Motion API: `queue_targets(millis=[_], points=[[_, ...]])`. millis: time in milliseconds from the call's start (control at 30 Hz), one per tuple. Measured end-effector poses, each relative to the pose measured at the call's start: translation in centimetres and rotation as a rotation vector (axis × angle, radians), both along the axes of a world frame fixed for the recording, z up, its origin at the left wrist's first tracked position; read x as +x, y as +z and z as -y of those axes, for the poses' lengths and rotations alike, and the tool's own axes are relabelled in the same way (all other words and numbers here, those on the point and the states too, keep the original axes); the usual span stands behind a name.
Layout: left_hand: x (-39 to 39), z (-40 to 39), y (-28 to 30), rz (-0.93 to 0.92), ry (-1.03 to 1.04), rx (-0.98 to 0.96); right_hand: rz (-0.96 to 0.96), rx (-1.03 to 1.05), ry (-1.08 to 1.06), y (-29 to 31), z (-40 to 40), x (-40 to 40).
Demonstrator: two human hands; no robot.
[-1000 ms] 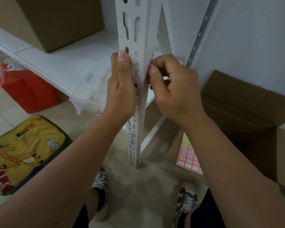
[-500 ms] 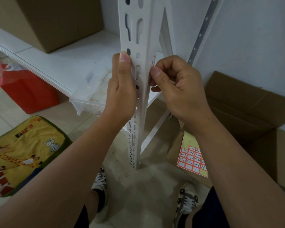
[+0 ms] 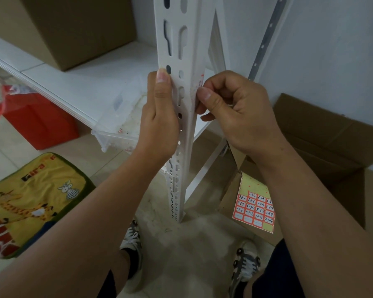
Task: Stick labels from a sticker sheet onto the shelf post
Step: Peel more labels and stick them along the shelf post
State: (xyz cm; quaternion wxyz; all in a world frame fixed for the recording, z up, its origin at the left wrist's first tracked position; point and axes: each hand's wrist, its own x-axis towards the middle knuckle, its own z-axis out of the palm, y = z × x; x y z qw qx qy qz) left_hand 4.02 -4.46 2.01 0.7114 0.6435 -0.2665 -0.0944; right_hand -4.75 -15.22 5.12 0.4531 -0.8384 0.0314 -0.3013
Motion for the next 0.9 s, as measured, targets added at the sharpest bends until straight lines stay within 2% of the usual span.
queue_targets(millis=[433, 900], points=[[-0.1, 0.2, -0.1, 0.034, 0.028, -0.009, 0.048, -0.103, -0.072, -0.4, -0.4, 0.1], [-0.1, 0.5, -0.3, 0.037, 0.059, -0.043, 0.072, -0.021, -0.09, -0.4, -1.1, 0.2]])
